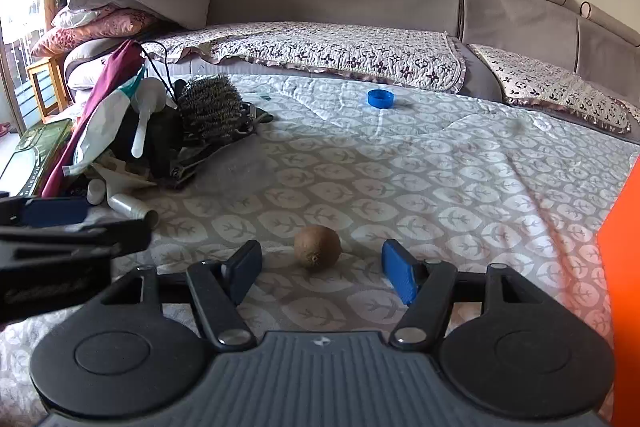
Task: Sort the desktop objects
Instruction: 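Grasp the walnut with the right gripper while the left grasps the grey pipe fitting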
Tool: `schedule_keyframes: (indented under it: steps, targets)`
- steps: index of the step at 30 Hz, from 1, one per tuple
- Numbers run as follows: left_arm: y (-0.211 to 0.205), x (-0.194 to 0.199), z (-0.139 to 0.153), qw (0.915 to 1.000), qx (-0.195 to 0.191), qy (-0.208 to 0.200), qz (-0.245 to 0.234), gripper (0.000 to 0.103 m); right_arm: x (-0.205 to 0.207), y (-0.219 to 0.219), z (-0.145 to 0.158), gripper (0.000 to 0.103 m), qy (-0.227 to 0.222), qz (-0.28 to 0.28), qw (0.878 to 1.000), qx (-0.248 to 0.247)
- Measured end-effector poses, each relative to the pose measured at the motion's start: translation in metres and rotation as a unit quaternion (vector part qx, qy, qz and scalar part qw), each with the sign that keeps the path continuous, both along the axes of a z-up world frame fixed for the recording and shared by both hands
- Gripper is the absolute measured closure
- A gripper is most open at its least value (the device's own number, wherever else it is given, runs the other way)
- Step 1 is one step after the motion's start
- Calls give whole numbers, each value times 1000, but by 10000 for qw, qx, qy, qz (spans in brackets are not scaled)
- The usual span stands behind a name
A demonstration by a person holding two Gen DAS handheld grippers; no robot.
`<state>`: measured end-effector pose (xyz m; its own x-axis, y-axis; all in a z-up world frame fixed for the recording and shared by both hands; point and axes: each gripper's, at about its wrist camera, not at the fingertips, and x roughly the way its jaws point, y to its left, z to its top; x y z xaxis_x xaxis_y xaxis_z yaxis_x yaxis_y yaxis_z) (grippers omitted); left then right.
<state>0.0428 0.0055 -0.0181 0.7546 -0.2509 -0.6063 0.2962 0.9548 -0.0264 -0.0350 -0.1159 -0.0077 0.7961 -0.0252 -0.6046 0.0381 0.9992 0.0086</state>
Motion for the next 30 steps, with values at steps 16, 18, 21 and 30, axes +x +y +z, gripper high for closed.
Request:
schedule_keyframes:
  steps: [16, 18, 21, 30]
  targets:
    - [-3, 11, -3, 9996, 136, -37, 227, 44, 3, -4, 0, 34, 29, 125, 9998, 136]
    - [-4, 8, -2, 9996, 171, -20, 206, 44, 2, -2, 1, 57, -13, 142, 9998, 114]
    - [-4, 1, 2, 9998, 190, 37, 99, 45, -2, 2, 3, 81, -28, 232, 9997, -7]
    - [-12, -33, 14, 9991, 236, 114, -327, 45, -21, 0, 9, 81, 191, 239, 9995, 65]
